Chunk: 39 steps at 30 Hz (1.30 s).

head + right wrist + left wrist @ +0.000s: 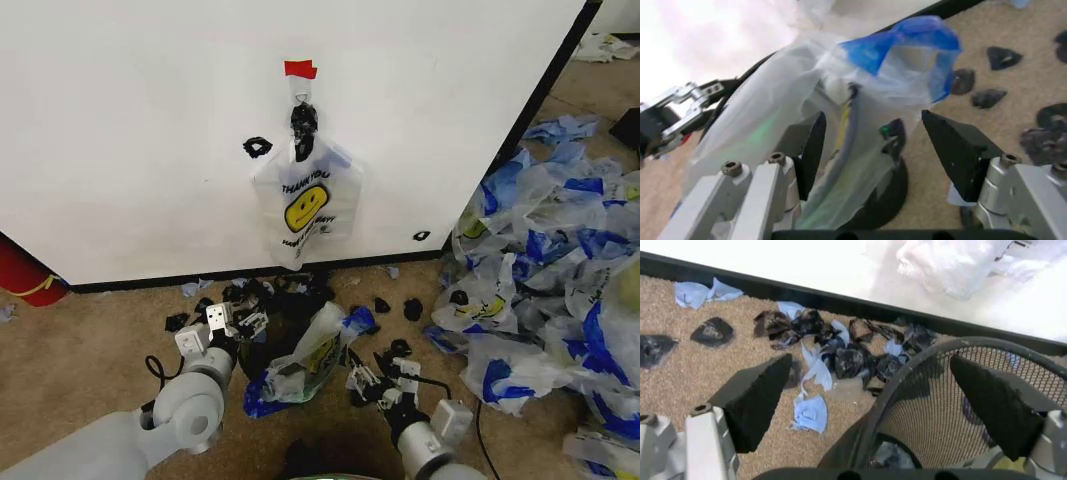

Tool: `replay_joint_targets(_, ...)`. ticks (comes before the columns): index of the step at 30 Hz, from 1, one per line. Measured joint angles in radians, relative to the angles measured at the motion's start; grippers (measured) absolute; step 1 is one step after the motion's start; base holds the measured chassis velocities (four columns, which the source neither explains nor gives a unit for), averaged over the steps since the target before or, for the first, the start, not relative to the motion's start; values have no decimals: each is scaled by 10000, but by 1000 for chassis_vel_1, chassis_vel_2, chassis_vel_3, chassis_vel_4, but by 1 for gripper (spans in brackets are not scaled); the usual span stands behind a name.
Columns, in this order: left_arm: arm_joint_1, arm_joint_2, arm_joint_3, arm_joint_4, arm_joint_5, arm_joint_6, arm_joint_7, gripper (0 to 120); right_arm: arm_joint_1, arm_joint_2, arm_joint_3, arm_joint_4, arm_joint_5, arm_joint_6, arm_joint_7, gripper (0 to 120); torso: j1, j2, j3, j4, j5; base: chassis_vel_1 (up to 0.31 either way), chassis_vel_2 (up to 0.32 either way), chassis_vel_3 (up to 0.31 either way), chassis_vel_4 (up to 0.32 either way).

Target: Pick up the garbage bag from the wall and place it over the trash bin.

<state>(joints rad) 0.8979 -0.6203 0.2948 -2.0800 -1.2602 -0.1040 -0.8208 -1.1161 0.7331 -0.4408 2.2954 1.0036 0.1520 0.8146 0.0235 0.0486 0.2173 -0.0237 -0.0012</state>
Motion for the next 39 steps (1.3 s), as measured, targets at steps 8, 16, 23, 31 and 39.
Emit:
replay_joint_targets(8, 43, -1, -132, 8, 46, -23, 11, 94, 684, 491, -849, -341, 155, -194, 387, 56, 0, 0, 0, 1, 1, 0, 0, 0, 0)
replay_joint_targets(16, 84, -10, -178, 67, 142, -58, 45, 94, 936, 998, -1181, -911, 174, -328, 592, 54, 0, 0, 0, 1, 1, 0, 0, 0, 0)
replay_joint_targets(23, 73, -87, -61, 138, 285, -95, 116, 94, 1346, 1575, -1473, -1488, 153, -423, 778, 52, 0, 0, 0, 2, 1, 0, 0, 0, 0)
replay_joint_targets(31, 75, -102, 1, 174, 367, -125, 138, 94, 1607, 2045, -1647, -2011, 139, -530, 992, 51, 0, 0, 0, 1, 1, 0, 0, 0, 0)
replay_joint_targets(39, 118, -106, 40, 176, 429, -143, 141, 94, 1787, 2402, -1780, -2318, 47, -594, 1154, 43, 0, 0, 0, 0, 0, 0, 0, 0, 0)
